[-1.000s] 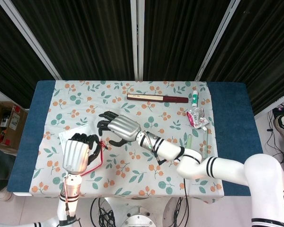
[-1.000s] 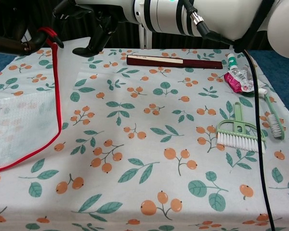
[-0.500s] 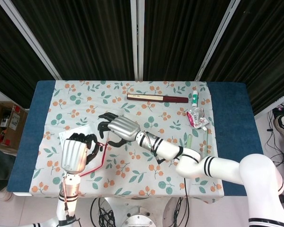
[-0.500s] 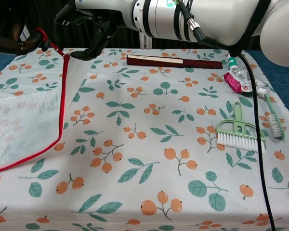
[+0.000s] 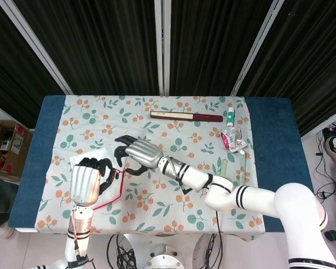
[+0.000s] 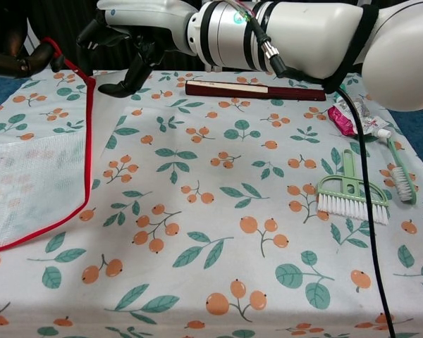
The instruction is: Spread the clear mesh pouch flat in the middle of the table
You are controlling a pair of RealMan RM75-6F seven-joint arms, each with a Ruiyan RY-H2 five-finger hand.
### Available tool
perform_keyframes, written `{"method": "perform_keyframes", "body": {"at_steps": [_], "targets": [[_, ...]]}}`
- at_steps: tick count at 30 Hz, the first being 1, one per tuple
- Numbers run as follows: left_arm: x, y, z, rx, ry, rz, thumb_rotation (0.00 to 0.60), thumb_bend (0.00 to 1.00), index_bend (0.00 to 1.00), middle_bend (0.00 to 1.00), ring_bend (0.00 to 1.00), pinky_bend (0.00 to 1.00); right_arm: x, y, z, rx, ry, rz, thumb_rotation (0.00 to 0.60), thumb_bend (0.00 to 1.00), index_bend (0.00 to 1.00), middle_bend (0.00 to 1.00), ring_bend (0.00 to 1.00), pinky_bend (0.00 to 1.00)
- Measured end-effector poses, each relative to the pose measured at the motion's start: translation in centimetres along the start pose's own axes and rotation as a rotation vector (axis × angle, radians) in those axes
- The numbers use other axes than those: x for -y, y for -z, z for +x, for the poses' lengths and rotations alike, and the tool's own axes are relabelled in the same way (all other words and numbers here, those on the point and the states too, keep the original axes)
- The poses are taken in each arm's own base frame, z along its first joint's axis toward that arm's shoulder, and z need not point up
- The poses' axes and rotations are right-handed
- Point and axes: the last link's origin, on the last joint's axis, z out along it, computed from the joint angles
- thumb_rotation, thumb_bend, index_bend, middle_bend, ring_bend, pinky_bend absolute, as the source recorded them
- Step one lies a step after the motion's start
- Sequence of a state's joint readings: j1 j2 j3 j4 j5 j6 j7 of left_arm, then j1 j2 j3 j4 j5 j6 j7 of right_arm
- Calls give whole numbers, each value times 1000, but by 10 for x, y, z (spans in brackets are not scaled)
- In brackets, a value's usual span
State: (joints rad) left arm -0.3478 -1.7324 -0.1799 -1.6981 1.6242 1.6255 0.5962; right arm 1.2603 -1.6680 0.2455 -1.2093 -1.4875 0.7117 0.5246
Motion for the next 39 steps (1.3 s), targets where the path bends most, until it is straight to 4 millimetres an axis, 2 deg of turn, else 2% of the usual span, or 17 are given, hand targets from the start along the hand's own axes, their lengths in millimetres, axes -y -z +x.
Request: {"method": "perform_keyframes", "body": {"at_steps": [7, 13, 28, 39], "targets": [[3, 2, 0, 1, 12, 16, 600, 371, 725, 755, 676, 645, 1, -4, -3, -44, -39, -2, 600, 374, 818, 396, 108, 88], [8, 6, -1, 7, 22, 37, 600, 371, 726, 755, 676, 645, 1, -5, 5, -95, -64, -9, 600, 386, 911, 431, 123, 88], [18, 17, -12, 62, 59, 102, 600, 369, 728, 755, 676, 645, 9, 12, 35, -183, -82, -14, 600, 412, 959, 440, 124, 97], [17, 18, -20, 104, 85, 111, 600, 369, 729, 755, 676, 645, 10, 18, 42, -225, -94, -17, 600, 426, 973, 440, 133, 103]]}}
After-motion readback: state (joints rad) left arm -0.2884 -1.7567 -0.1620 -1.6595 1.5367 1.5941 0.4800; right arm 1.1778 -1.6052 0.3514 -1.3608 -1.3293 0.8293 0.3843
